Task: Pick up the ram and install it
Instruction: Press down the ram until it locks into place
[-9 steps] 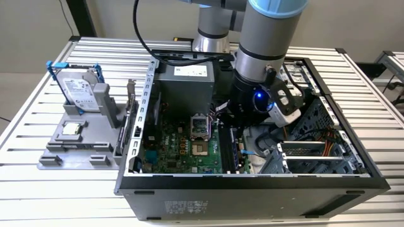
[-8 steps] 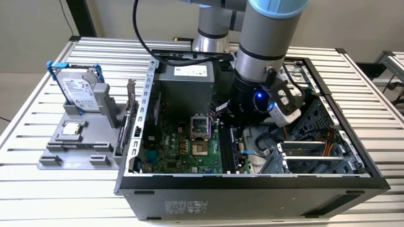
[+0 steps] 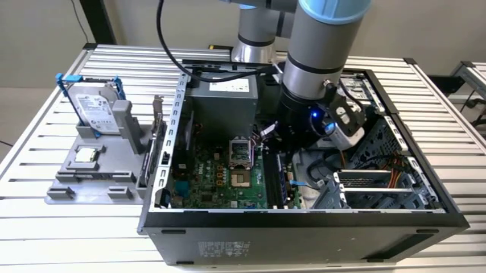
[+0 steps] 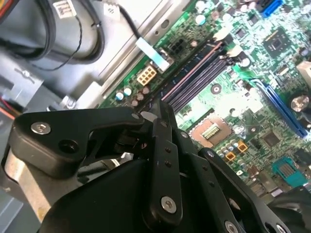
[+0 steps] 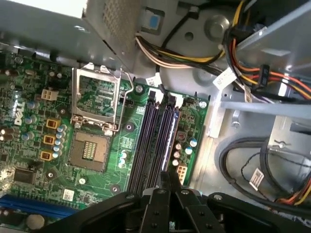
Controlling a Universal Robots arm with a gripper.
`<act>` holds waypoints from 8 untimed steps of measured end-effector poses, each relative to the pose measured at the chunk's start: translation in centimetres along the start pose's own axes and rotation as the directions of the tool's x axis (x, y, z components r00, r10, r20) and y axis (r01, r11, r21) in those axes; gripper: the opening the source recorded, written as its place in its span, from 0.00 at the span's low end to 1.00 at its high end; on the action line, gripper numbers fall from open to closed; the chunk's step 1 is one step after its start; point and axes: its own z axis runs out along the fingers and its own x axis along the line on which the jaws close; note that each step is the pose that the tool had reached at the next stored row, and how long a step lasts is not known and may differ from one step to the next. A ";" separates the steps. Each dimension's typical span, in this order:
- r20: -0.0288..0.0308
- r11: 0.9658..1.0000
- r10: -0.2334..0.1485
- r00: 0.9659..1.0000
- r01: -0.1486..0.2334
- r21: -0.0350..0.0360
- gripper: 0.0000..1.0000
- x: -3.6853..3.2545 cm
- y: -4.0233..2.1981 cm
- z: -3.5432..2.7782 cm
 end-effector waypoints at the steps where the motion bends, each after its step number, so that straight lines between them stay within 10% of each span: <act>1: 0.001 1.000 -0.009 1.000 0.009 -0.007 0.00 0.00 0.00 -0.01; 4: 0.004 0.999 -0.040 0.999 0.040 -0.029 0.00 0.00 0.00 -0.01; 8: 0.007 0.994 -0.101 0.995 0.101 -0.033 0.00 0.00 0.01 0.00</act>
